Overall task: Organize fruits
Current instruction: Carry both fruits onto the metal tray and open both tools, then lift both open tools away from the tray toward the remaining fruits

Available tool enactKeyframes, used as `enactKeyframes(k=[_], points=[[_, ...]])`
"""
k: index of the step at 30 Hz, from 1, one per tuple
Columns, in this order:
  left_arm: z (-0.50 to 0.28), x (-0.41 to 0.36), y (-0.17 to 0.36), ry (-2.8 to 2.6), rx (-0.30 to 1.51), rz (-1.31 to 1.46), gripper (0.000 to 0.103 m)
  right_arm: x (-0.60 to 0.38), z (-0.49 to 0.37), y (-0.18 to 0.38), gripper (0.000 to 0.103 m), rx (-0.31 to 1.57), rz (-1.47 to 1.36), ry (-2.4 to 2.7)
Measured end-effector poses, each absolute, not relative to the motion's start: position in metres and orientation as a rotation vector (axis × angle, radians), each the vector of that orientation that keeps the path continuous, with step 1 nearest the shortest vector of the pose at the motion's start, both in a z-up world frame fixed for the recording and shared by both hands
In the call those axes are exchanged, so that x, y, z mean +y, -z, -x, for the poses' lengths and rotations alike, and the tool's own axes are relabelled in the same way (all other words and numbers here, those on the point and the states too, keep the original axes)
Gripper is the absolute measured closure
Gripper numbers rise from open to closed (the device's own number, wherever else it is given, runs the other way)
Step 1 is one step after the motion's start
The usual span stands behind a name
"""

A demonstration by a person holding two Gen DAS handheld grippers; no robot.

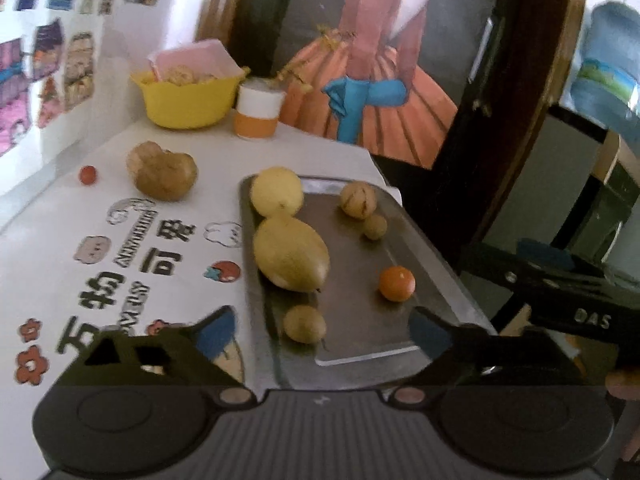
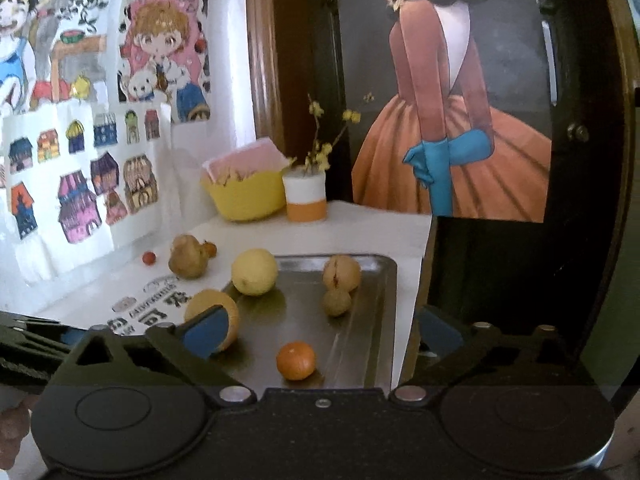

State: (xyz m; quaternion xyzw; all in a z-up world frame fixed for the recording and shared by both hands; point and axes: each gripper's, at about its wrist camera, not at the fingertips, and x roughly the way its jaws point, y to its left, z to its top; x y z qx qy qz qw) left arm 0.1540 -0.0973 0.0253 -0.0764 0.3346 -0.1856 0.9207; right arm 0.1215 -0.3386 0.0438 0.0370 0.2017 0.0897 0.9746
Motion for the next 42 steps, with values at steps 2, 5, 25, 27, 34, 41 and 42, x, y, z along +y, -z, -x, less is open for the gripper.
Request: enactKeyframes(k=[2,5,25,27,34,41,42], points=[[-0.146,-0.089,-0.031,0.377,0.669,0.177,0.001,-0.337,-0.115,-0.048,0.001,0.411,-0.075,-0.18],[-0.135,-0.079,-0.037,0.366,0.654,0.174,0.001,-0.332,-0.102,-0.053,0.001,0.423,-0.059,-0.183],[-0.064,0.014,-0.029,0.106,0.794,0.059,0.0,-0.244,-0.047,-0.04,0.001,0.758,0.009,-0.44],[-0.065,0.021,-0.033,0.087,0.795,0.044,0.0,-0.232,-0.05,-0.046,0.001,0.75,0.025,-0.473],[-0.078,0.036,-0.052,0.03,0.773,-0.014,0.0,-0.198,-0.068,-0.069,0.001,0.713,0.055,-0.554],[-0.112,0.047,-0.068,-0.009,0.74,-0.029,0.0,-0.178,-0.104,-0.091,0.001,0.659,0.112,-0.604],[-0.119,0.048,-0.072,-0.02,0.723,-0.03,0.0,-0.178,-0.112,-0.098,0.001,0.643,0.143,-0.607]])
